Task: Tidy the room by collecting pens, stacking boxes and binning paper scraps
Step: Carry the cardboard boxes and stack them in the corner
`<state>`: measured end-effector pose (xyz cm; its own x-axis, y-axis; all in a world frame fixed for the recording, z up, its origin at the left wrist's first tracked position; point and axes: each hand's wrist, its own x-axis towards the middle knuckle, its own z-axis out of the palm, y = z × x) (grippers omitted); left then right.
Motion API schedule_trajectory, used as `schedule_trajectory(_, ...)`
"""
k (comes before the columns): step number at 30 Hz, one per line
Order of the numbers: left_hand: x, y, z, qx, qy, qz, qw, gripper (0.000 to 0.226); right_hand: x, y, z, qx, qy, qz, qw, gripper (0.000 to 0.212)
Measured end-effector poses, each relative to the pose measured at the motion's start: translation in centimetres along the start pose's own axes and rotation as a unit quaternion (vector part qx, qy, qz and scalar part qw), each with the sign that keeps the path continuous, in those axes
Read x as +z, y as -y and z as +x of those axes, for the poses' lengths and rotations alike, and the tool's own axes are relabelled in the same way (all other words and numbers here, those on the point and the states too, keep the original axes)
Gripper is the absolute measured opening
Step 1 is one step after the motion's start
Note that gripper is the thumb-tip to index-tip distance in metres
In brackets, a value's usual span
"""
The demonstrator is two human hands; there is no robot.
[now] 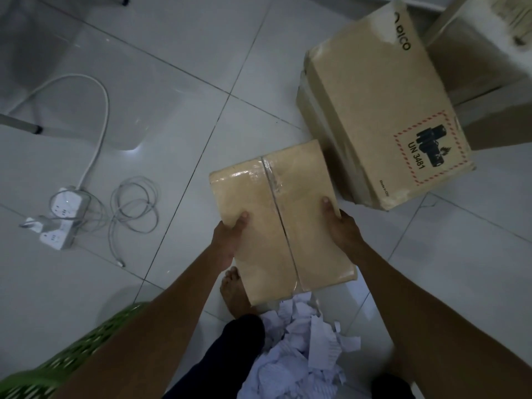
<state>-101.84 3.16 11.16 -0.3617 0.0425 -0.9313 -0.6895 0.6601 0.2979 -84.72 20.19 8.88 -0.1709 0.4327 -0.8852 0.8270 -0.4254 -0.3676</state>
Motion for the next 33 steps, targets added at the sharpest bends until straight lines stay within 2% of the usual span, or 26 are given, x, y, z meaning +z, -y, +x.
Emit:
schedule_trajectory(2, -0.1, 0.0, -0.6, -0.004, -0.001, 0.003, 1.000, 0.067, 0.0, 0.1, -0.6, 0.018, 0.004, 0.000, 1.000, 0.108)
schedule_trajectory(7, -1.3, -0.1, -3.6, 0.001, 0.013, 0.028, 1.000, 0.067, -0.6, 0.2, -4.1, 0.038, 0.007, 0.004, 0.999, 0.114)
schedule_trajectory(14, -4.1, -0.8, -11.8, -0.005, 0.013, 0.049, 0.999, 0.066, -1.7, 1.0, -12.1, 0.040, 0.011, -0.001, 0.999, 0.095)
schedule_trajectory(21, -5.4, -2.3, -23.1, 0.023, 0.055, 0.062, 0.996, 0.065, -7.2, 3.9, -22.4, 0.026, 0.003, -0.036, 0.999, 0.100)
schedule_trajectory(30, -3.5, -5.6, -37.7, 0.081, 0.047, 0.132, 0.987, 0.060, -15.8, 6.3, -36.4, -0.008, -0.060, -0.041, 0.997, 0.095)
schedule_trajectory(33, -2.8, -6.8, -41.7, 0.103, 0.075, 0.144, 0.981, 0.061, -18.3, 6.5, -40.0, -0.011, -0.101, -0.044, 0.994, 0.096)
